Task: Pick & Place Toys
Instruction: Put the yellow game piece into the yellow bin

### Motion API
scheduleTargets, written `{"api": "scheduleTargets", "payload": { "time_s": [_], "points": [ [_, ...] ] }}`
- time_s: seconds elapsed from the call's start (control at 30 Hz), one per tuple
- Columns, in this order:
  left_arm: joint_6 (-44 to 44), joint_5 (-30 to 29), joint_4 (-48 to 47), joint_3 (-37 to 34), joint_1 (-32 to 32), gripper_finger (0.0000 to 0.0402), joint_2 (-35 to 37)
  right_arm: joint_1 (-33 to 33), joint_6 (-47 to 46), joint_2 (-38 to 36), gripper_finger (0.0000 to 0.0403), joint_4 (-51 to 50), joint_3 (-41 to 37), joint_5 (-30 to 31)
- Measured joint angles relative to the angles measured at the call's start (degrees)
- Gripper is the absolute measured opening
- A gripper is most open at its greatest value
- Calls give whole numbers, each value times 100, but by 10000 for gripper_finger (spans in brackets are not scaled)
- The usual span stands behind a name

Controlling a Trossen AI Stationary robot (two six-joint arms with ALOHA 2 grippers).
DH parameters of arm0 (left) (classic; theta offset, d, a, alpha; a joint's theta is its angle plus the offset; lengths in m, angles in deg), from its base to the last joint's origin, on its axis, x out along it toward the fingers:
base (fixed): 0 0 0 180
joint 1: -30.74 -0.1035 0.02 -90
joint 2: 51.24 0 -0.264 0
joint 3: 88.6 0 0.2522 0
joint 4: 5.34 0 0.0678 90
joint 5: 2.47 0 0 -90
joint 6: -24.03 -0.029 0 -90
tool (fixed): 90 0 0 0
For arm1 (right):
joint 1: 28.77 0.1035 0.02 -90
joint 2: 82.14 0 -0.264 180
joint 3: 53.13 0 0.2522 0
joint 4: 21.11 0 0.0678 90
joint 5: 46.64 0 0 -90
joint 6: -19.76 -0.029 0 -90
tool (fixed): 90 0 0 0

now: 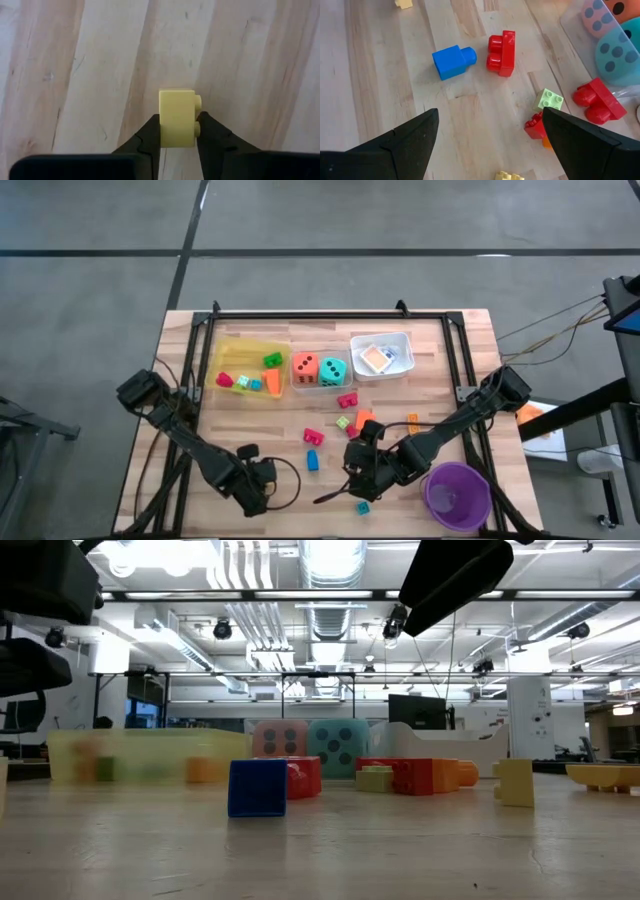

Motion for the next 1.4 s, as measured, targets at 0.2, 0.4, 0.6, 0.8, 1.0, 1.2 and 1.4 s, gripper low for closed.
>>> {"api": "scheduleTargets", "payload": {
  "time_s": [0.2,0.4,0.6,0.8,1.0,1.2,1.4],
  "points": [
    [130,-9,-442,303,-39,82,235,14,46,0,352,0,0,0],
    [462,-923,-1807,727,-155,82,1100,14,46,0,352,1,0,-1],
    [967,-1857,-3303,845,-1068,82,2310,14,24,0,352,26,0,0],
    [225,-1635,-3760,824,-3555,82,2973,11,20,0,352,35,0,0],
    [-1399,-439,-2315,247,-5674,82,2979,11,44,0,352,38,0,0],
    [-1638,-441,-1972,-359,-6523,82,2982,11,44,0,352,37,0,-4],
    [-1552,-716,-1979,-598,-6701,82,2981,11,39,0,352,40,-25,-13]
  ]
}}
